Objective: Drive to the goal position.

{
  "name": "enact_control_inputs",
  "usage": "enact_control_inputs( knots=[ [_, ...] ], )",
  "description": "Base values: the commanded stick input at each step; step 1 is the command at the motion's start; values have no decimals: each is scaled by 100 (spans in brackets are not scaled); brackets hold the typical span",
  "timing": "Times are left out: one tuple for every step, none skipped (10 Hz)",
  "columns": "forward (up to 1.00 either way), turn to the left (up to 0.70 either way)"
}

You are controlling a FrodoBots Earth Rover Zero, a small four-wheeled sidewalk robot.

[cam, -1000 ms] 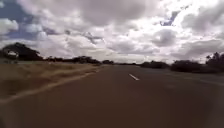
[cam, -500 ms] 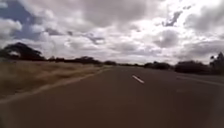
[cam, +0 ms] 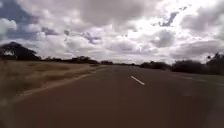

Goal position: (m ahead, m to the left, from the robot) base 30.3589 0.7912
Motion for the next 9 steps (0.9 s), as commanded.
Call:
enact_control_inputs(
  knots=[
    [85, 0],
    [85, 0],
    [85, 0],
    [85, -30],
    [85, -32],
    [85, -31],
    [85, -16],
    [85, 0],
    [85, 0]
  ],
)
